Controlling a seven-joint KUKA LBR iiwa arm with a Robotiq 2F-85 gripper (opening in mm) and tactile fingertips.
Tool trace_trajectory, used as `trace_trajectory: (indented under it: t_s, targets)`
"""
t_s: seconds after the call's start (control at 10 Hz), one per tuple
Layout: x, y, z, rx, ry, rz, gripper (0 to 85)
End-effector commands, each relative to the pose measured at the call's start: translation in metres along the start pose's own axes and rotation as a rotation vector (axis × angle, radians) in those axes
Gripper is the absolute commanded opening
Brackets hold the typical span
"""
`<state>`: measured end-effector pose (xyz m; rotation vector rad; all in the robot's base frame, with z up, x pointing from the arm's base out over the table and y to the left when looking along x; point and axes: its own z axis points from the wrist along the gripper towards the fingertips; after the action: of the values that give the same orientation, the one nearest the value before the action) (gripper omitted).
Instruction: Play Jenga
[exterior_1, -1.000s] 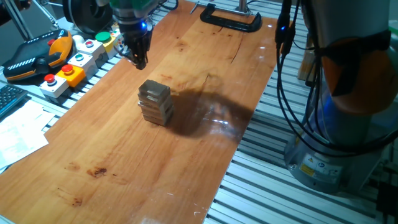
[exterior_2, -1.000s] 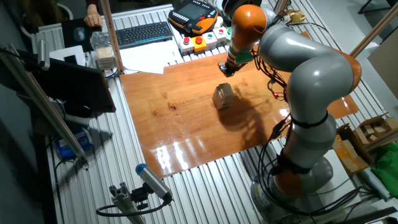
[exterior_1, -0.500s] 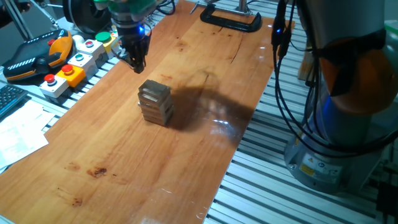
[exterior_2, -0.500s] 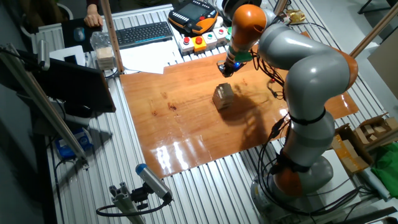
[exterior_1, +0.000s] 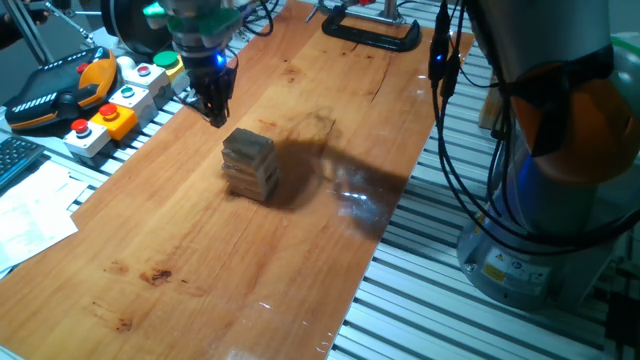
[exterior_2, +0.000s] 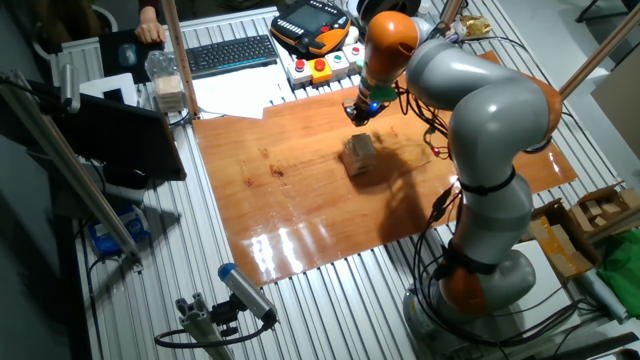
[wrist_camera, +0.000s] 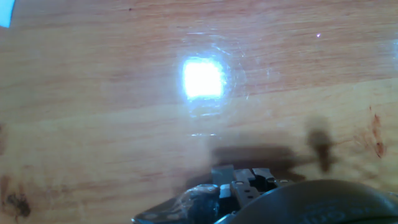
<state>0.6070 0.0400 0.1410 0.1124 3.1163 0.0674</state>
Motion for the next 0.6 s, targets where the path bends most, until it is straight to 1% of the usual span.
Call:
trace_trajectory:
  t_s: [0.0, 0.2, 0.4, 0.5]
  targets:
    - [-0.001, 0.0, 0.005, -0.003, 0.004, 0.0, 0.7]
    - [-0.001, 0.001, 0.013, -0.009, 0.008, 0.006, 0.7]
    - [0.0, 0.003, 0.015, -0.005, 0.007, 0.014, 0.7]
    - [0.0, 0.003, 0.015, -0.003, 0.013, 0.014, 0.7]
